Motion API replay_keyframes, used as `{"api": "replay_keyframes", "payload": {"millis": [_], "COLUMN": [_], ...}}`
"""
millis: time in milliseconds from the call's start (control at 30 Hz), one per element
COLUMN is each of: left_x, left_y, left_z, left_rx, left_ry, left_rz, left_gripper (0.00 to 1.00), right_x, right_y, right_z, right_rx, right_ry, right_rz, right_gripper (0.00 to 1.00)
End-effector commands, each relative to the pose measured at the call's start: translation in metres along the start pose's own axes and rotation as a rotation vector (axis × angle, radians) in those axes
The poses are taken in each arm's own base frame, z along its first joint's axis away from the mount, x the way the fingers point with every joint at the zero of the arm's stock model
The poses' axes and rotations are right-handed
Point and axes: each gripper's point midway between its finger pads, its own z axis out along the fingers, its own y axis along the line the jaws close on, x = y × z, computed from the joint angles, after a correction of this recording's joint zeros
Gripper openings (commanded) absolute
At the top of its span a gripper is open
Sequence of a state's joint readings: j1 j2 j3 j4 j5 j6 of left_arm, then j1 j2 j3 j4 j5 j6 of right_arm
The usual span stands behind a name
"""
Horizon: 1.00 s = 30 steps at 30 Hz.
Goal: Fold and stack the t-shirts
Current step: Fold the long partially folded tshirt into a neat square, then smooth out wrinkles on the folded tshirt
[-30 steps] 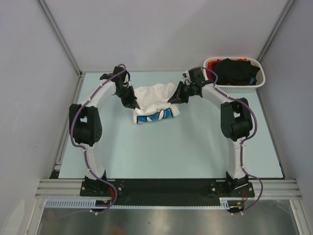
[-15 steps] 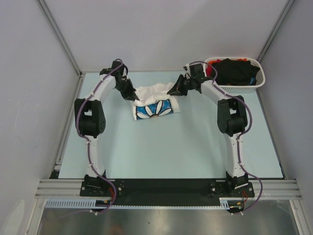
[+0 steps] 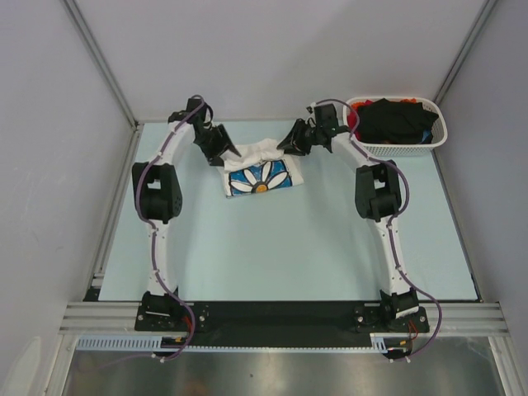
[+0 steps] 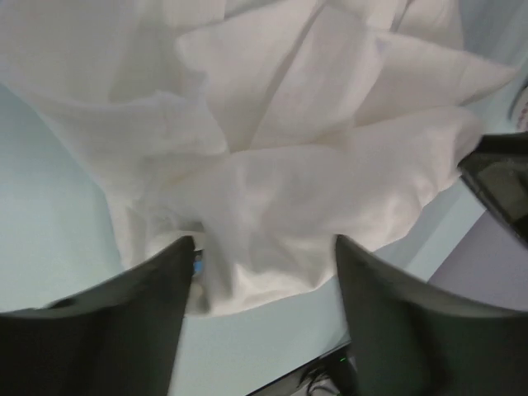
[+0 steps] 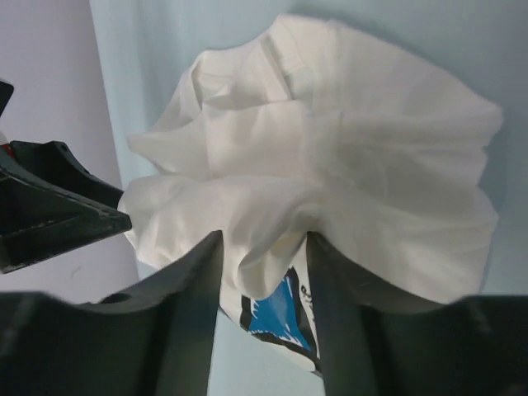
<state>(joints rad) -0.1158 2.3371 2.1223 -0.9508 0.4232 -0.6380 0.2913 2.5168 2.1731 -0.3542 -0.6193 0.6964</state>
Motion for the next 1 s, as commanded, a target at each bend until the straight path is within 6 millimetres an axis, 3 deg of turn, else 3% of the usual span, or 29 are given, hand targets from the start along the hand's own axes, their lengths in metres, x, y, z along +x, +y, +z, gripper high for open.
{"api": "replay_keyframes", "payload": {"millis": [0, 33, 100, 133, 200, 367, 400, 433, 467, 500, 533, 700, 767, 967], "left_x": [-0.02, -0.022, -0.022, -0.02, -0.012, 0.002, 0.005, 0.008, 0.011, 0.013, 0.016, 0.03, 0.032, 0.017], "left_y": [-0.023, -0.024, -0.029, -0.032, -0.037, -0.056, -0.054, -0.057, -0.06, -0.056, -0.058, -0.051, -0.047, -0.041], "left_z": [-0.013, -0.016, -0.028, -0.033, -0.05, -0.091, -0.091, -0.094, -0.099, -0.096, -0.095, -0.049, -0.029, 0.002], "left_rx": [0.095, 0.102, 0.118, 0.125, 0.151, 0.225, 0.225, 0.242, 0.249, 0.238, 0.251, 0.22, 0.212, 0.204], "left_ry": [-0.033, -0.041, -0.057, -0.064, -0.075, -0.135, -0.139, -0.137, -0.15, -0.142, -0.132, -0.043, -0.007, 0.007], "left_rz": [0.005, 0.019, 0.038, 0.054, 0.079, 0.144, 0.142, 0.147, 0.159, 0.147, 0.151, 0.139, 0.118, 0.105], "left_gripper": [0.99, 1.0, 1.0, 0.99, 1.0, 0.97, 0.88, 0.69, 0.03, 0.0, 0.0, 0.0, 0.0, 0.0], "right_x": [-0.041, -0.039, -0.052, -0.045, -0.059, -0.052, -0.049, -0.046, -0.039, -0.037, -0.033, -0.009, 0.0, 0.004], "right_y": [0.008, 0.002, 0.02, 0.014, 0.042, 0.071, 0.073, 0.077, 0.079, 0.082, 0.081, 0.064, 0.068, 0.066], "right_z": [-0.012, -0.011, -0.028, -0.03, -0.056, -0.094, -0.096, -0.099, -0.098, -0.099, -0.096, -0.056, -0.043, -0.017], "right_rx": [0.049, 0.077, 0.079, 0.106, 0.082, 0.04, 0.031, 0.016, -0.008, -0.026, -0.025, -0.106, -0.183, -0.306], "right_ry": [-0.153, -0.16, -0.244, -0.246, -0.334, -0.368, -0.361, -0.356, -0.334, -0.327, -0.316, -0.155, -0.095, -0.026], "right_rz": [-0.05, -0.045, -0.099, -0.096, -0.152, -0.191, -0.191, -0.19, -0.191, -0.173, -0.161, -0.035, 0.007, 0.107], "right_gripper": [0.78, 0.88, 1.0, 1.0, 1.0, 1.0, 0.97, 0.91, 0.78, 0.2, 0.0, 0.0, 0.0, 0.0]}}
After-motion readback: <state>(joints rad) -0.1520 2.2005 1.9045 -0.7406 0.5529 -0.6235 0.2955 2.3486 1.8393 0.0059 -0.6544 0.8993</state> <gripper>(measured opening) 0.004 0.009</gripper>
